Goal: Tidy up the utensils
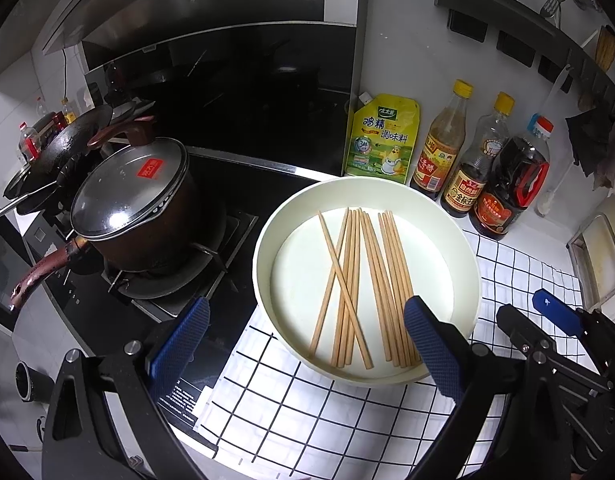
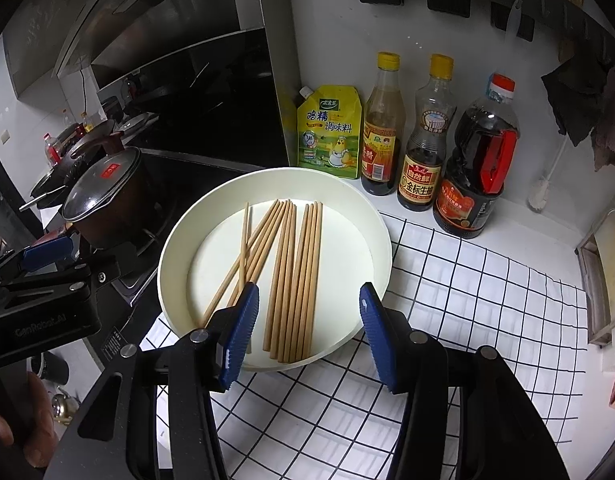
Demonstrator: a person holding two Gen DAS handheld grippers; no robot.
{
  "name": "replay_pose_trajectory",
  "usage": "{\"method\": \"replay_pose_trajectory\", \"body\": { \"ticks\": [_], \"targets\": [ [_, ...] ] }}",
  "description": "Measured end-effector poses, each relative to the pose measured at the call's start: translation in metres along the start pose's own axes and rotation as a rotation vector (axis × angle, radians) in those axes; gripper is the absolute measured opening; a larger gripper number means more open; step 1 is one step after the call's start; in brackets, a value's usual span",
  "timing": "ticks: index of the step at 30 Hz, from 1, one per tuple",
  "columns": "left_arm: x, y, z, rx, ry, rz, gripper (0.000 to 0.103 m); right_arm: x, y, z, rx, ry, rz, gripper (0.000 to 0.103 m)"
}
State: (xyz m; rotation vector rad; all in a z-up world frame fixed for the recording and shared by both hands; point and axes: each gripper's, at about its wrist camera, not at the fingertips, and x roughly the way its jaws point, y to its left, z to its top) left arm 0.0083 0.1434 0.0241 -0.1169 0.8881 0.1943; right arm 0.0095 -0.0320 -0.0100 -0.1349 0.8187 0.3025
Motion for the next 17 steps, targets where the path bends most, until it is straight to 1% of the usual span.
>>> {"method": "replay_pose_trajectory", "body": {
  "ticks": [8, 17],
  "targets": [
    [-0.0008, -0.0017, 0.0008, 0.017, -0.014, -0.003, 0.096, 0.0023, 0.0005, 0.0007, 0.001, 0.004, 0.003, 0.05],
    [0.0033, -0.0001, 0.0005, 0.001, 0.012, -0.006, 0.096, 0.0026, 0.0007, 0.0007, 0.0, 0.005, 0.003, 0.05]
  ]
}}
